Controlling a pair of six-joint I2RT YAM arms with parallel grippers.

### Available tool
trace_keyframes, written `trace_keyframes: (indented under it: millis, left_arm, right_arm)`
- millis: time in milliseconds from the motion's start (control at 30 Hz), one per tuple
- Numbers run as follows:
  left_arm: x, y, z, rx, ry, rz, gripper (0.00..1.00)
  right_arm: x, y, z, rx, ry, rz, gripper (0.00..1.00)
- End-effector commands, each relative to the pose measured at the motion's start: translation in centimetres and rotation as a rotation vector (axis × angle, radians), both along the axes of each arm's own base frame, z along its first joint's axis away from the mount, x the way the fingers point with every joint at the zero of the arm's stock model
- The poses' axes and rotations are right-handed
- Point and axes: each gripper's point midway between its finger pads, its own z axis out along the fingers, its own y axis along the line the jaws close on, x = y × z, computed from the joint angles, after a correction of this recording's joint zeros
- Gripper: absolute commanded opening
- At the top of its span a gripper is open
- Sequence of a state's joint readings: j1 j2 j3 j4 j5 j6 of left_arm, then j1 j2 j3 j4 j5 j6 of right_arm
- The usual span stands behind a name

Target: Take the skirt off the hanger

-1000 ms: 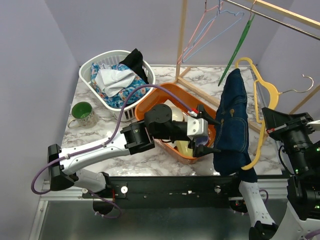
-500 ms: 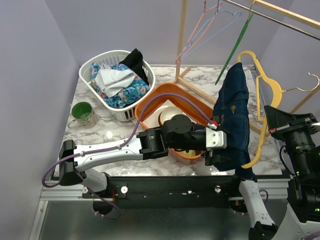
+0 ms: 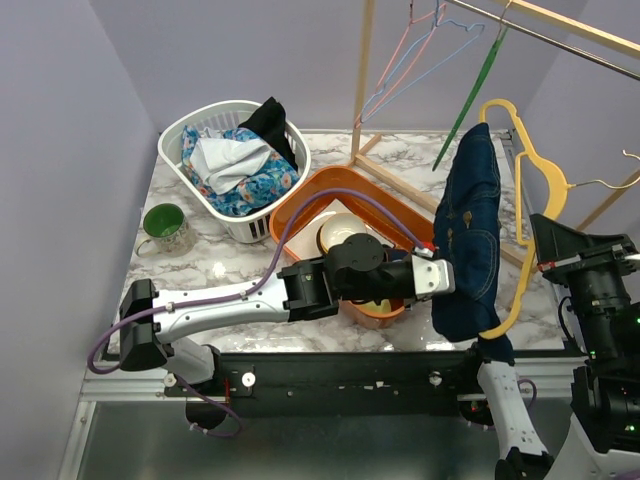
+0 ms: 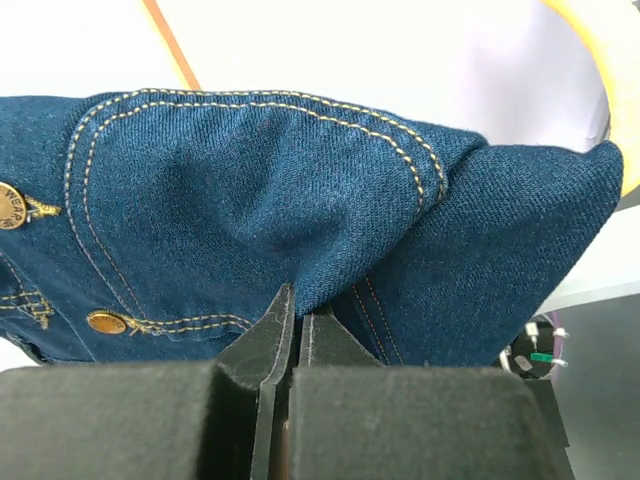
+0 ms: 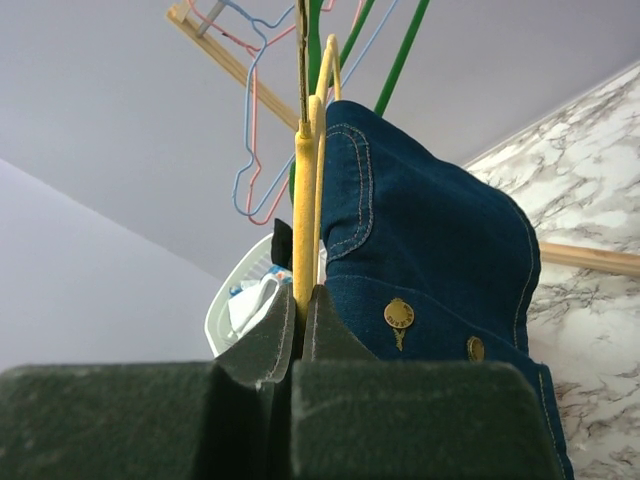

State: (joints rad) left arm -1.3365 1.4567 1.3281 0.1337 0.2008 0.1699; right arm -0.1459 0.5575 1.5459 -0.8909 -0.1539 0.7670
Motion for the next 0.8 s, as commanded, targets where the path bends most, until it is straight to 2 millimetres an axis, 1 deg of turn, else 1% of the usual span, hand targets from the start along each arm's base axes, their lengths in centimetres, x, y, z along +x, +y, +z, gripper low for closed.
trace_keyframes:
  millis: [0, 33, 67, 133, 167, 200, 233, 267, 300, 367, 400, 433, 500, 533, 600, 700, 767]
  left_arm:
    - [0.7, 1.3, 2.4, -0.06, -0.023, 0.063, 0.0]
    - [1.0, 1.5, 2.5, -0.064, -0.017, 0.082, 0.0]
    - [1.3, 2.0, 3.2, -0.078, -0.018, 0.108, 0.0]
    - [1.6, 2.6, 3.6, -0.085, -0.017, 0.129, 0.0]
    - [1.8, 3.4, 4.5, -0.107, -0.019, 0.15, 0.0]
    - [1.9, 3.8, 4.9, -0.113, -0.018, 0.16, 0.0]
    - [2.0, 4.5, 5.9, -0.132, -0.017, 0.172, 0.0]
    - [2.0, 4.7, 6.4, -0.135, -0.016, 0.179, 0.0]
    - [2.0, 5.3, 7.7, -0.136, -0.013, 0.188, 0.0]
    - [2.3, 6.0, 9.4, -0.143, -0.008, 0.212, 0.0]
    - [2.3, 6.6, 10.9, -0.151, -0.006, 0.223, 0.0]
    - [2.3, 7.0, 11.6, -0.161, -0.001, 0.225, 0.0]
    - [2.1, 8.2, 13.8, -0.201, -0.003, 0.231, 0.0]
    - [2.1, 8.7, 14.4, -0.214, -0.003, 0.238, 0.0]
    - [2.1, 10.3, 16.4, -0.246, -0.023, 0.253, 0.0]
    - [2.4, 12.5, 18.9, -0.274, -0.063, 0.299, 0.0]
    - [3.3, 13.7, 19.8, -0.283, -0.085, 0.359, 0.0]
  right_arm:
    - [-0.5, -0.1, 3.4, 0.011, -0.157, -0.013, 0.01]
    - [-0.3, -0.2, 3.2, 0.01, -0.156, -0.016, 0.01]
    - [-0.1, -0.4, 2.9, -0.003, -0.147, -0.027, 0.01]
    - [0.2, -1.3, 2.4, -0.015, -0.128, -0.074, 0.01]
    - [0.3, -1.7, 2.1, -0.021, -0.116, -0.095, 0.01]
    - [0.3, -2.4, 2.1, -0.042, -0.116, -0.133, 0.01]
    - [0.3, -2.8, 2.1, -0.051, -0.111, -0.153, 0.01]
    - [0.4, -2.9, 1.8, -0.064, -0.098, -0.16, 0.01]
    - [0.4, -4.0, 1.6, -0.077, -0.09, -0.218, 0.01]
    - [1.0, -4.7, 0.8, -0.09, -0.061, -0.251, 0.01]
    - [1.2, -5.1, 0.5, -0.096, -0.05, -0.269, 0.01]
    - [1.3, -5.2, 0.2, -0.096, -0.045, -0.274, 0.01]
    - [1.7, -5.3, -0.4, -0.1, -0.033, -0.279, 0.01]
    - [1.9, -5.4, -0.7, -0.101, -0.027, -0.282, 0.01]
    - [2.2, -5.7, -1.1, -0.109, -0.015, -0.293, 0.01]
    - [2.4, -6.0, -1.3, -0.116, -0.006, -0.308, 0.01]
    - [2.3, -6.1, -1.2, -0.12, -0.01, -0.311, 0.01]
